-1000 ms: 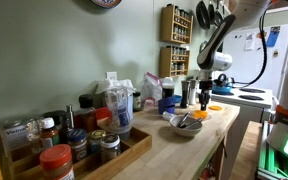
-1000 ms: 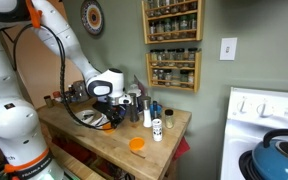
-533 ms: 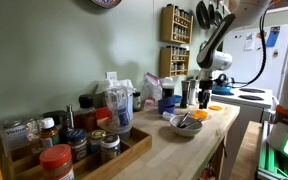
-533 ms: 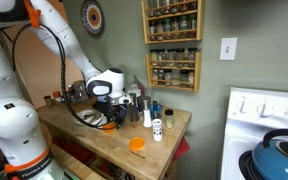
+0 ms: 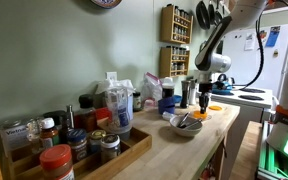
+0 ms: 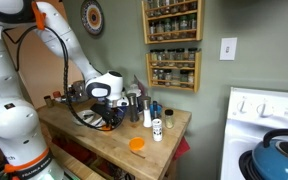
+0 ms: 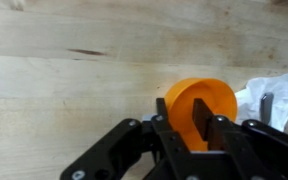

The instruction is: Pick up the orange bowl and put it in the blue stacked bowl

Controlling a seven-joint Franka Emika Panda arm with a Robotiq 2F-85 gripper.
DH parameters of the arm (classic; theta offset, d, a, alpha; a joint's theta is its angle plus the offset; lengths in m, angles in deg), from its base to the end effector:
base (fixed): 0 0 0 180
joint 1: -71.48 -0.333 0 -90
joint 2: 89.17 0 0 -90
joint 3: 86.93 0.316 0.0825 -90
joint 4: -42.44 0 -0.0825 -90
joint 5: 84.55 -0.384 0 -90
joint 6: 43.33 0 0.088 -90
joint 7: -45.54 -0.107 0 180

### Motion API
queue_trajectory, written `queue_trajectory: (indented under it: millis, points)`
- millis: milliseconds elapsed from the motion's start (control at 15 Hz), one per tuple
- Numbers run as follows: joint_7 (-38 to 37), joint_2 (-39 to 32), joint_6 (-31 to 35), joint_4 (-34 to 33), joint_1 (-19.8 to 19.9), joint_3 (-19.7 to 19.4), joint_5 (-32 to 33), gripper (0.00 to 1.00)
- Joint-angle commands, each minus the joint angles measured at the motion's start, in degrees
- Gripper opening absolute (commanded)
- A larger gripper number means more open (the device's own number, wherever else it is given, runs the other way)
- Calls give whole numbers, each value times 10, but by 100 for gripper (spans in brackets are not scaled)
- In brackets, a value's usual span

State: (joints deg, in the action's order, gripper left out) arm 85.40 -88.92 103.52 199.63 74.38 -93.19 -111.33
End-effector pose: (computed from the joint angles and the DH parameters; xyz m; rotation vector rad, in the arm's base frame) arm 0.3680 -0.0662 0.2069 -2.8641 -0.1725 0.0943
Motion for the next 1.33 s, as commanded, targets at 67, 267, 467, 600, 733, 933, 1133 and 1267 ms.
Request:
queue_trajectory:
  millis: [67, 267, 467, 600, 733, 933, 1133, 1267]
  points:
    - [15, -3, -4, -4, 7, 5, -13, 0]
    - [7, 0, -7, -5, 9, 3, -6, 0]
    - [-18, 53, -30, 1, 13, 0, 19, 1]
    - [-21, 93, -49, 3, 6, 2, 23, 1]
    - [-19, 128, -70, 5, -14, 10, 17, 1]
    - [2, 188, -125, 10, -48, 12, 3, 1]
    - [18, 221, -159, 4, -87, 10, -16, 1]
    - [-3, 198, -147, -10, -87, 7, 1, 4]
